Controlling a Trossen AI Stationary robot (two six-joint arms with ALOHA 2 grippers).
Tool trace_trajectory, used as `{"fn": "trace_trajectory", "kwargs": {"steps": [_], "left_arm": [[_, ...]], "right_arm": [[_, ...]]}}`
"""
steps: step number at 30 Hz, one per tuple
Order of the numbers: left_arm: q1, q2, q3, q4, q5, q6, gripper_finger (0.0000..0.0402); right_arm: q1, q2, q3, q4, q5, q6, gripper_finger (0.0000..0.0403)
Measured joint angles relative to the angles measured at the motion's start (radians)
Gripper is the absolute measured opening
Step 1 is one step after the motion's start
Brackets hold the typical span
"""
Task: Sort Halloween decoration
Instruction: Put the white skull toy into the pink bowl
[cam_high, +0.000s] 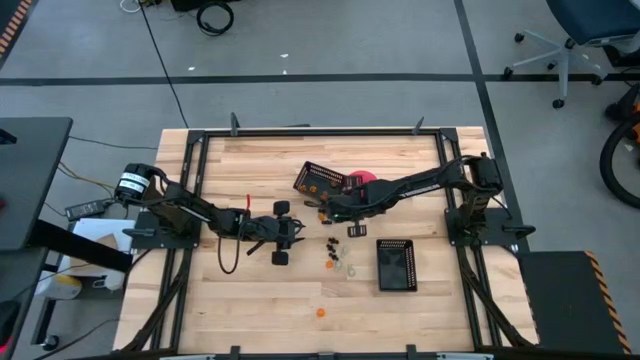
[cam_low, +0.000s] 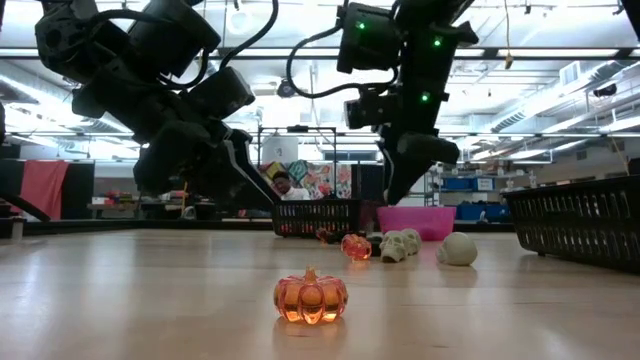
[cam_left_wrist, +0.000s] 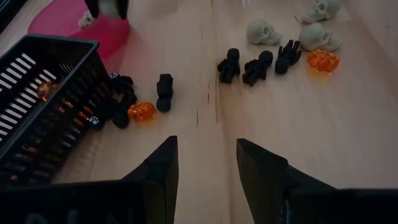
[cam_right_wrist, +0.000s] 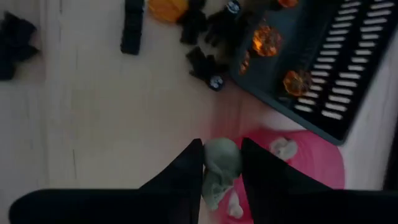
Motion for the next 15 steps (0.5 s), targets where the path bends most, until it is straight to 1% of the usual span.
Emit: {"fn": "trace_trajectory", "kwargs": {"steps": [5, 9, 12, 15], "left_arm": [[0.000, 0.000, 0.000, 0.000, 0.000, 0.000, 0.0137], [0.000, 0.000, 0.000, 0.001, 0.000, -0.001, 0.0137], [0.000, 0.000, 0.000, 0.001, 0.000, -0.007, 0.0137], [0.000, 0.000, 0.000, 0.001, 0.000, -0.008, 0.0137]], "right_arm": [[0.000, -0.031, 0.000, -0.022, 0.018, 0.025, 0.0098], [-0.007, -0.069, 0.000, -0.050, 0.071, 0.055, 0.0099], [-0.036, -0.081, 0.000, -0.083, 0.070, 0.095, 0.0099], [-0.080, -0.081, -0.023, -0.082, 0.029, 0.108, 0.0102]]}}
